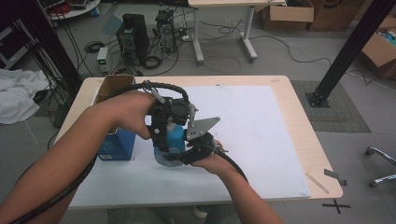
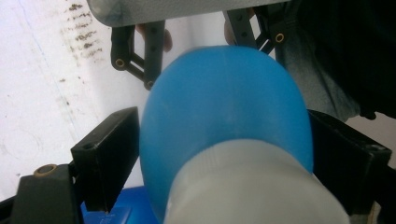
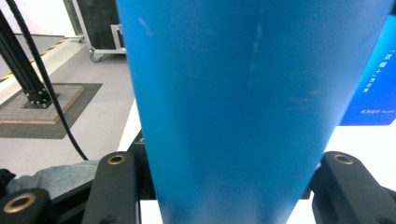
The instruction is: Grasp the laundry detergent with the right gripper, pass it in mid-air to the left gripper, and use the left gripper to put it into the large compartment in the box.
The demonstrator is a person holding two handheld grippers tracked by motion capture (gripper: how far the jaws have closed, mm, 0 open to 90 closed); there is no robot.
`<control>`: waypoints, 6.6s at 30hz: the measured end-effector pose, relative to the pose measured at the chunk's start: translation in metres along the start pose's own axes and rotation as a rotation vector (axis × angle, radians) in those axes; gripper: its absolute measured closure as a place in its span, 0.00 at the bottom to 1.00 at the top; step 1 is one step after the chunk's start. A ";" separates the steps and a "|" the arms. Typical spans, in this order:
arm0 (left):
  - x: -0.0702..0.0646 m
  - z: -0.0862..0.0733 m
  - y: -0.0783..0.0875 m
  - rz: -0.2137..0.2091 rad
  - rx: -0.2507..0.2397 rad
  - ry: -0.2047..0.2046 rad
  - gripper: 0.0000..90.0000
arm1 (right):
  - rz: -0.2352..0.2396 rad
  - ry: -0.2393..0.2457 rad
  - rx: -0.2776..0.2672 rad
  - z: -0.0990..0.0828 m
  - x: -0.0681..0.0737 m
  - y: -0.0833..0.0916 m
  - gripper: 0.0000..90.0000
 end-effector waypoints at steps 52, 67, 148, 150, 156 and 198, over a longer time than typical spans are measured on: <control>-0.005 -0.001 0.000 0.053 0.054 0.013 0.42 | 0.005 -0.012 0.001 0.001 -0.001 -0.004 0.49; 0.001 0.005 0.001 0.045 0.057 0.030 0.43 | -0.025 -0.036 -0.035 -0.002 0.000 0.002 0.45; 0.080 -0.188 0.127 0.044 0.290 1.538 0.43 | 0.094 -0.223 1.031 0.039 0.023 0.102 0.00; 0.079 -0.191 0.126 0.044 0.299 1.552 0.43 | 0.098 -0.226 1.042 0.037 0.023 0.100 0.00; 0.077 -0.198 0.120 0.046 0.308 1.583 0.43 | 0.097 -0.232 1.057 0.038 0.025 0.101 0.00; 0.055 -0.212 -0.036 0.003 0.365 1.567 0.43 | 0.113 -0.256 1.068 0.031 0.026 0.097 0.00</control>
Point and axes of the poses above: each handheld gripper's, and its own axes: y roughly backward along the jaws, z roughly out of its top, x roughly to its left, the point moved 1 cm from there along -y, roughly forward along the jaws, and after that the axes turned 14 degrees about z, right-handed, at the moved point
